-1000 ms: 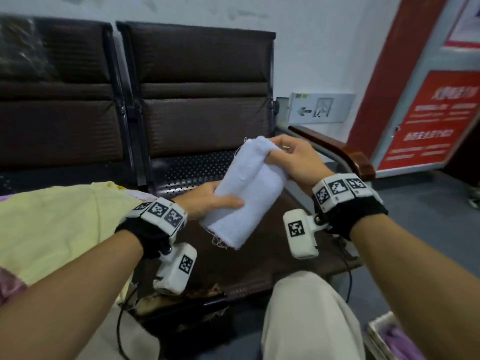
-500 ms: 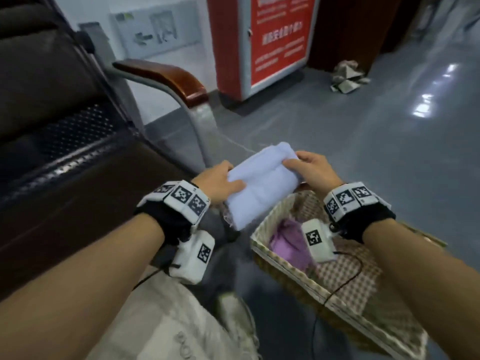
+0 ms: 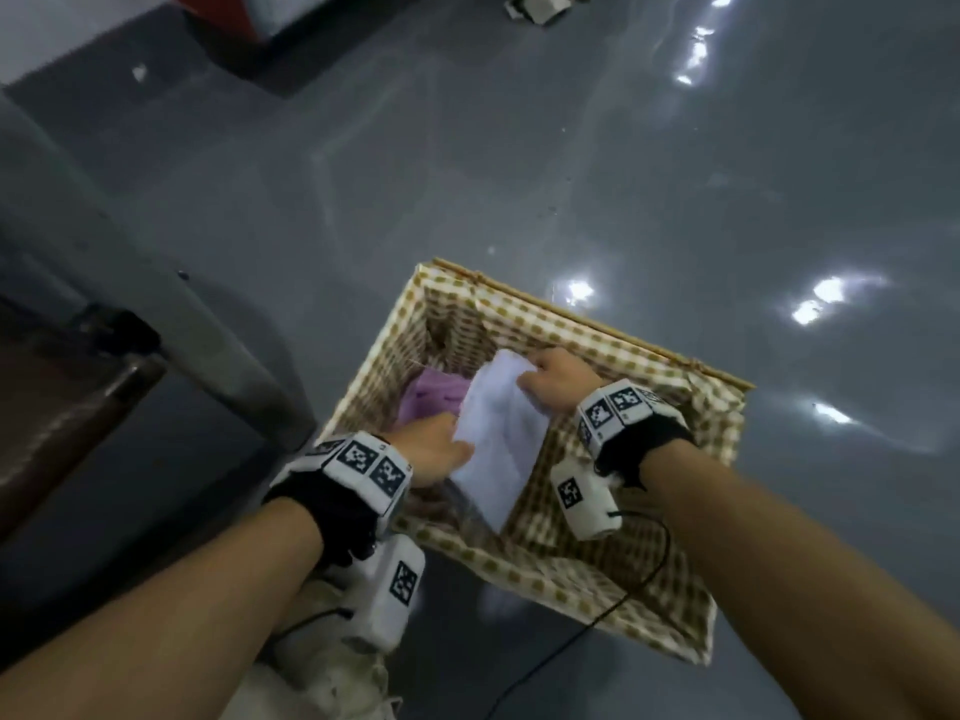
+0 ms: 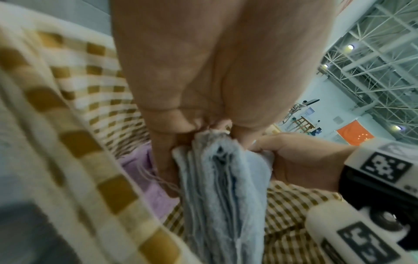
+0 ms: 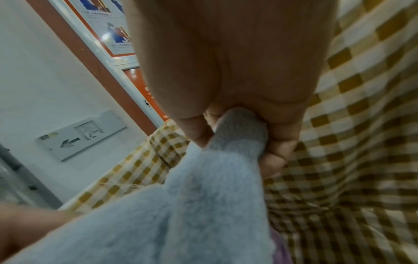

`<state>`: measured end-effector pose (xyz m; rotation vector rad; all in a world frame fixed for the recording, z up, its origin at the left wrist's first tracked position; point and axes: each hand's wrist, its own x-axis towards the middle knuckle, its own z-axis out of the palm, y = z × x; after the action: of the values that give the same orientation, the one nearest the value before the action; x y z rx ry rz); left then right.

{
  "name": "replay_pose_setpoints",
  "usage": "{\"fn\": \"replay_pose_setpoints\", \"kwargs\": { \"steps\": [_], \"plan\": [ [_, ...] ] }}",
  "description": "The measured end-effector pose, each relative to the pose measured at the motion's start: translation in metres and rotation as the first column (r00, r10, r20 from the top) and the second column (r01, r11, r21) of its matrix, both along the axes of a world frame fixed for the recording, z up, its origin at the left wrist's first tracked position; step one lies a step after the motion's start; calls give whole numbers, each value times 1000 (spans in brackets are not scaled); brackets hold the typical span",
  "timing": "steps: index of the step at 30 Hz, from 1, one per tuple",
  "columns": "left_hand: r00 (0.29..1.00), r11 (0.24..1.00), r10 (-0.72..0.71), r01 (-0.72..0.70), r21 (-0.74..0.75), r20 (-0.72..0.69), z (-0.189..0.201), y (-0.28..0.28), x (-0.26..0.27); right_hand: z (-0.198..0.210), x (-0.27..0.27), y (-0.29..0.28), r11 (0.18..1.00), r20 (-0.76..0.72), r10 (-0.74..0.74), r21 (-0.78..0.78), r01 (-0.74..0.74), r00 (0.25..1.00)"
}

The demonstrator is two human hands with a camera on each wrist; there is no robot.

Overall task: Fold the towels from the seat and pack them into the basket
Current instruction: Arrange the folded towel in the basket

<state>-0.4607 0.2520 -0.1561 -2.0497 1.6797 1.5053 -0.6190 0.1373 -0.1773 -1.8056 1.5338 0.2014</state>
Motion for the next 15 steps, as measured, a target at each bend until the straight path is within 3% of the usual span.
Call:
{"fn": "replay_pose_setpoints", "kwargs": {
  "steps": [6, 10, 15],
  "plan": [
    [986, 992, -110, 102, 70, 129, -10, -1, -3, -39, 1, 0, 985, -211, 173, 30, -171, 962],
    [990, 982, 126, -117, -146, 57, 11, 12, 19, -29, 8, 12, 978, -267, 204, 24, -205, 942],
    [907, 864, 405, -421, -275, -114, 59, 37, 53, 38, 42, 29, 943, -164, 303, -88, -320, 939]
  ]
}}
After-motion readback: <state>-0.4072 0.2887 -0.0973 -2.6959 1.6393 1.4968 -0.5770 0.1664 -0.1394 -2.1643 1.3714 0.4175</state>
